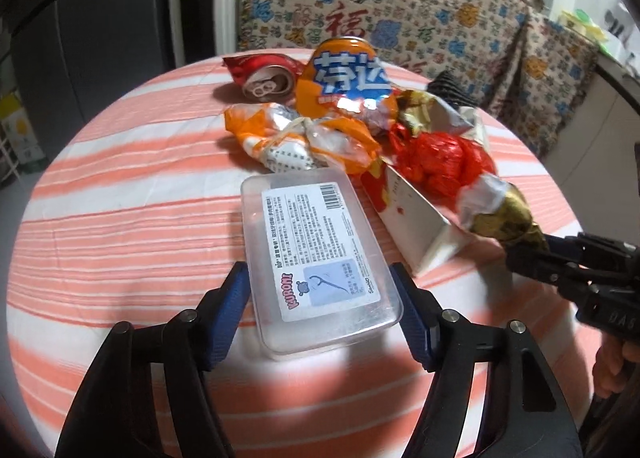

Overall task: Collect trash
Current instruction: 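Lift the gold wrapper with the right gripper while the left gripper grasps the clear plastic box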

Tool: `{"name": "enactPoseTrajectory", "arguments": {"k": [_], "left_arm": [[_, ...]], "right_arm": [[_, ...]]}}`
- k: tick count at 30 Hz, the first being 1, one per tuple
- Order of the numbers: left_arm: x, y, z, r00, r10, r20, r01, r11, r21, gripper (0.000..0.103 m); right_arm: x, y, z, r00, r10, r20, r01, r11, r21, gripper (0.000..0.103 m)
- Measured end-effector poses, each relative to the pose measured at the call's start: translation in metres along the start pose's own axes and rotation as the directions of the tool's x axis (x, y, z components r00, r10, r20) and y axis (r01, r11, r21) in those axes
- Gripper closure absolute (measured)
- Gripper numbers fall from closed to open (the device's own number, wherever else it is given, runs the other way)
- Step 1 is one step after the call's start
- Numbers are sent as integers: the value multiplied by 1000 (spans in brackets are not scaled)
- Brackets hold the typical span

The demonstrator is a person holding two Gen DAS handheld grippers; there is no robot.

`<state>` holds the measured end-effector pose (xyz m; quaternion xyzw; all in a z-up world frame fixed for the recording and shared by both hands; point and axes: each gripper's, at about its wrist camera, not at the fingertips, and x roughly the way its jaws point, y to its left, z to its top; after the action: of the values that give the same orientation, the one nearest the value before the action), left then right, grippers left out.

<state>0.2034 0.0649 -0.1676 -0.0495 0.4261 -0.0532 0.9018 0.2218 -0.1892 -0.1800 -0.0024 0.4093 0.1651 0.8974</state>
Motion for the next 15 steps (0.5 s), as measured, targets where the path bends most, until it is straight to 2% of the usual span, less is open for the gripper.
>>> {"name": "enactPoseTrajectory", "arguments": {"k": [5,6,7,8,10,12,14,15], "left_arm": [[-14,1,-15,993,-109,-44,113,989,94,32],[-16,0,-18,993,-109,-51,115,986,119,32],[-17,0,-20,994,-97,-48,103,986,134,29],[-17,1,-21,997,-70,-44,76,986,147,20],[-14,4,-19,999,-21,-33,25,990,139,9],[-9,8,-16,999,-18,-45,23,993,117,8],[-6,8,-14,999,4,-48,2,993,122,5],[-3,7,-14,999,18,-52,-11,992,127,5]], "right_arm": [[-34,-15,-27,995,-93,34,88,988,129,67],[-40,-14,-33,991,-125,36,119,983,137,67],[-41,-12,-37,990,-134,39,128,983,133,63],[-41,-10,-40,989,-144,40,138,983,122,60],[-33,-1,-43,981,-190,25,188,979,83,50],[-21,5,-43,979,-206,4,205,977,62,47],[-15,9,-45,971,-240,14,240,971,22,36],[-14,11,-47,967,-253,15,253,968,6,34]]}}
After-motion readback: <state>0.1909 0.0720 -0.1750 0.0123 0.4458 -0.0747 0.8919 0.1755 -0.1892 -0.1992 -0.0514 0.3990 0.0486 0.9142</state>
